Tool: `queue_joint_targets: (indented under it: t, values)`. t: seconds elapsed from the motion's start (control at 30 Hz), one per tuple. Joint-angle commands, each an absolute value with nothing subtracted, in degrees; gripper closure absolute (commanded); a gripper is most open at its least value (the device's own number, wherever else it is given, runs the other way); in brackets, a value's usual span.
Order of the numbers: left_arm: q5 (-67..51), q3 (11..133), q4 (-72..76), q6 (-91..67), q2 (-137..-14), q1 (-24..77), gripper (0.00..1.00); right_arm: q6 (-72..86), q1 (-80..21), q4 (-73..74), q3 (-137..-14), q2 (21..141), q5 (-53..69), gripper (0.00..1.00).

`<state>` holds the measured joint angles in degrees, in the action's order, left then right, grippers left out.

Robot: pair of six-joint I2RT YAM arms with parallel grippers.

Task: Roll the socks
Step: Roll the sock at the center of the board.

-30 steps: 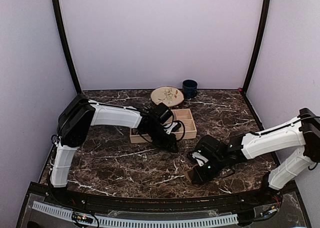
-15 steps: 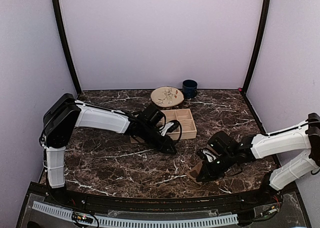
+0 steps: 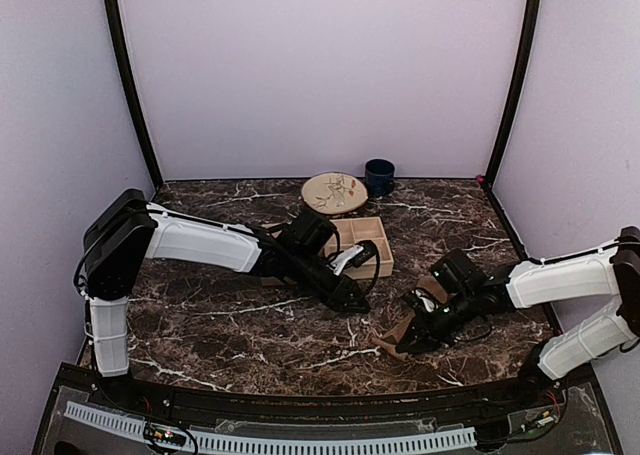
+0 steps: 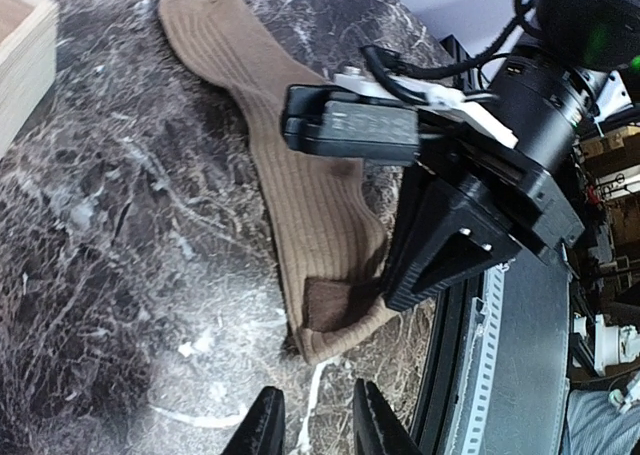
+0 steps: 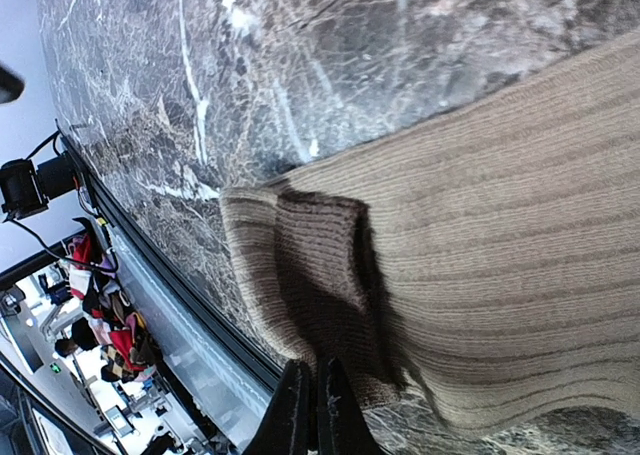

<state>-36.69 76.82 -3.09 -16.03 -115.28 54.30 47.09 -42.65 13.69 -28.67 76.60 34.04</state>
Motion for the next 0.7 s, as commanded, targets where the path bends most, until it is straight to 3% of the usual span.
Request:
queue_joint_targets:
  t: [0.0, 0.67]
  values:
    - [-38.7, 79.8, -3.3, -13.2, -115.0, 55.2, 0.73, 45.9, -40.9, 16.1, -28.4, 75.5, 35.5, 0.97]
    - [-38.4, 88.0, -9.3, -8.6, -119.9, 57.6, 0.74, 42.2, -36.0, 23.9, -26.5, 71.6, 30.4, 0.96]
